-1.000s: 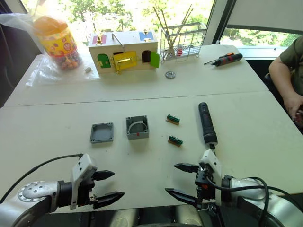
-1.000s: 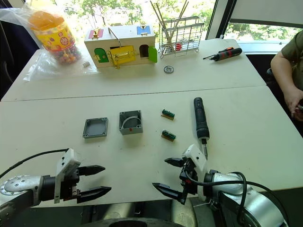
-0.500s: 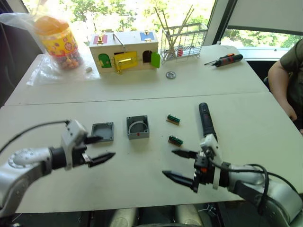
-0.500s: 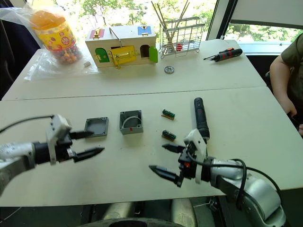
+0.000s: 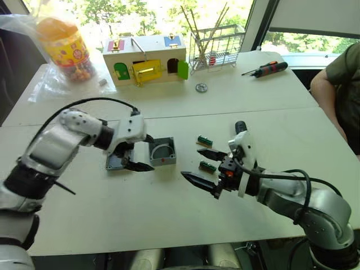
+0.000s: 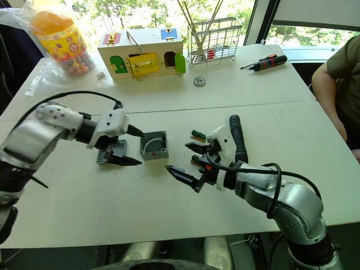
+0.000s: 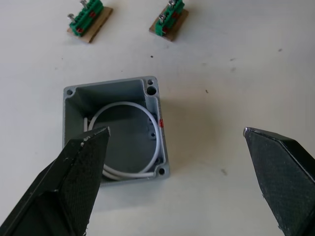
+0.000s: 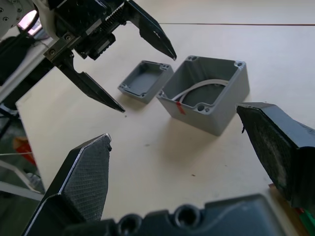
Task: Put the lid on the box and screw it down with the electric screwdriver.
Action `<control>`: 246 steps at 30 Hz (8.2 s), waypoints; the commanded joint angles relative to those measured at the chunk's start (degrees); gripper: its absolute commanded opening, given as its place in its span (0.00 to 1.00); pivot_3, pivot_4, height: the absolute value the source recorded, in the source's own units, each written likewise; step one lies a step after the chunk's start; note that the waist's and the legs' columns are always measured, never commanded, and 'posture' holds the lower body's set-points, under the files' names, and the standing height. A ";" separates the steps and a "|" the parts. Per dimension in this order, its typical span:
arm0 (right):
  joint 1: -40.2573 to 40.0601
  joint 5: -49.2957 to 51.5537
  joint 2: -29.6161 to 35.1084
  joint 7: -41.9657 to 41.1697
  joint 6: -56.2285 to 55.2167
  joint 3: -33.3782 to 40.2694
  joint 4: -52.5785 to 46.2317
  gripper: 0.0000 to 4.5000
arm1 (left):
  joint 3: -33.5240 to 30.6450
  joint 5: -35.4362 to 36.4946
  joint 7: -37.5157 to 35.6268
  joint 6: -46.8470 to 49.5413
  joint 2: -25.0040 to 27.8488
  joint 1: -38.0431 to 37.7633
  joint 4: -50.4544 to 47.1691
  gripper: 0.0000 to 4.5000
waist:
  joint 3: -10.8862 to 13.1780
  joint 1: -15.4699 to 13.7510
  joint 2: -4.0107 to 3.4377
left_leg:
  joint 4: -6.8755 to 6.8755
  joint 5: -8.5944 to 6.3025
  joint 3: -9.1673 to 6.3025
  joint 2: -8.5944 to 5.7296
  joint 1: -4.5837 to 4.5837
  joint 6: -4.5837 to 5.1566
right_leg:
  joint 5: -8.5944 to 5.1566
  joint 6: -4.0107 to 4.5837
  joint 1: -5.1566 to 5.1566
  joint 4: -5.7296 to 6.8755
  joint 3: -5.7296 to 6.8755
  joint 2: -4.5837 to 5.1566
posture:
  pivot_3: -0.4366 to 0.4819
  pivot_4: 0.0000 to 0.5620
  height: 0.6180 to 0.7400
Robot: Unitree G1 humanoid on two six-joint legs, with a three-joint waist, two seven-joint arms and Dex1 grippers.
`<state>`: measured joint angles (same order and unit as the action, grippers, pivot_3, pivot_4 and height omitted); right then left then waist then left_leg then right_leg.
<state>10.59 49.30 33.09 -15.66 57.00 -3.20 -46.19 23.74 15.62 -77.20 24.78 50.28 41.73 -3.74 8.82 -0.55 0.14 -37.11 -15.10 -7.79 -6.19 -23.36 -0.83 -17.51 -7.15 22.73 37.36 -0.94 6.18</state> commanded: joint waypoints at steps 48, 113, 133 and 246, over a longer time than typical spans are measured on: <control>-11.19 -2.52 2.34 0.68 -2.56 -1.00 -9.51 1.00 | 18.64 0.53 -15.30 -41.67 -5.88 14.75 32.96 0.10 | 0.00 1.37 0.09 | -0.19 0.02 -0.05 0.03 -0.05 -0.01 | -0.06 -0.11 0.32 0.68 -0.05 -0.11 | 0.48 0.27 1.00; 5.70 -19.93 -7.66 -11.54 -13.46 -15.40 5.54 1.00 | -19.64 8.52 49.16 61.49 -1.53 -2.71 10.07 0.66 | 0.00 1.15 0.35 | -0.11 0.12 -0.11 0.05 -0.04 -0.22 | -0.10 -0.15 0.52 0.90 -0.28 -0.18 | 0.48 0.27 1.00; 13.09 -3.40 -10.02 -10.76 -4.09 3.58 12.74 1.00 | -31.84 8.52 46.10 40.71 -5.41 -3.32 6.31 0.01 | -0.13 0.18 0.21 | -0.11 0.21 -0.18 0.05 -0.06 -0.37 | -0.09 -0.13 0.52 0.95 -0.30 -0.17 | 0.48 0.27 1.00; 30.89 -100.55 -10.11 11.65 -107.51 -28.90 69.44 0.03 | -32.08 25.90 27.92 29.83 -2.53 -15.47 -8.18 0.00 | -0.13 4.48 0.20 | 0.10 0.21 -0.05 0.05 -0.05 -0.38 | -0.10 -0.13 0.73 1.00 -0.38 -0.26 | 0.48 0.27 1.00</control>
<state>40.01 -51.19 23.42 -4.96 -50.41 -31.95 23.65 -7.98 41.74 -48.71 55.65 47.67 25.67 -10.81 8.68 3.93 0.34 -37.02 -14.88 -7.84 -6.14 -23.40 -1.21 -17.61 -7.28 23.45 38.36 -1.32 5.91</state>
